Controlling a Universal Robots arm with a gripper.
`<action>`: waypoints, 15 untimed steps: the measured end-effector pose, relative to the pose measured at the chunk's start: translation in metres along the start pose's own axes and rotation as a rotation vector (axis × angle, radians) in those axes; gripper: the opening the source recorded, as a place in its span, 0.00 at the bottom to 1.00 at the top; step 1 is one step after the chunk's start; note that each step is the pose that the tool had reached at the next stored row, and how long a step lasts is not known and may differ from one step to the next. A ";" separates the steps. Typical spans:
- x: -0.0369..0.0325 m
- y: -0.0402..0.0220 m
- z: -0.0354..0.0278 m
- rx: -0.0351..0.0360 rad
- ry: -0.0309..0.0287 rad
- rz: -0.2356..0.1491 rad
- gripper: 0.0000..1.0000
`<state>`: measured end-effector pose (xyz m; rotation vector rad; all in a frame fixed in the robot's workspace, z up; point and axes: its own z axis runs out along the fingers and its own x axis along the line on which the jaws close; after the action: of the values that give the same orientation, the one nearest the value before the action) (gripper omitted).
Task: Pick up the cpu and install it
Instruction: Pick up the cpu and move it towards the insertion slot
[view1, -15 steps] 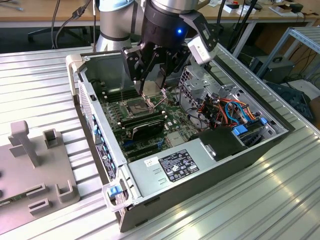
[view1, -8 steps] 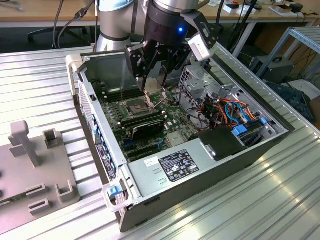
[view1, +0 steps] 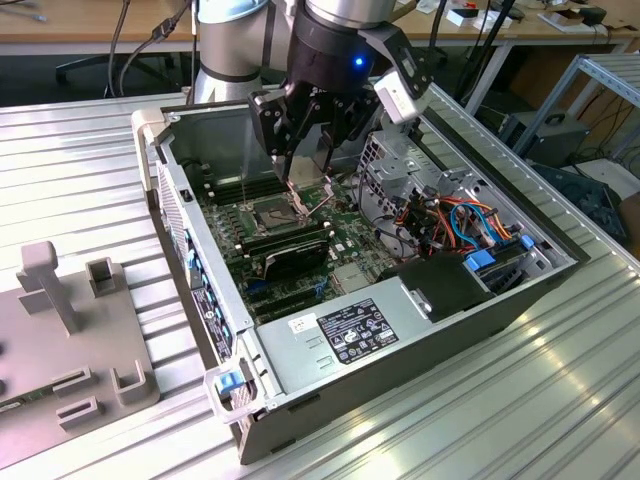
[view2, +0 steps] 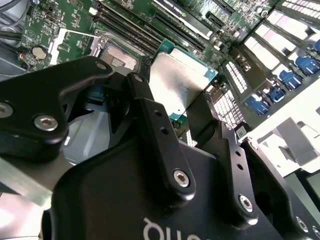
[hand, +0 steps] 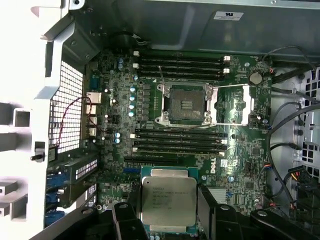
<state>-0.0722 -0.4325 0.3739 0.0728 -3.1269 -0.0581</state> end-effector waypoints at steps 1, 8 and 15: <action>0.0000 0.0006 0.0000 0.0000 0.0000 0.000 0.54; -0.0002 0.0017 0.0004 0.0000 0.0000 0.000 0.54; -0.0003 0.0026 0.0005 -0.0001 0.0000 0.000 0.54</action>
<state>-0.0721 -0.4298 0.3735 0.0727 -3.1269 -0.0583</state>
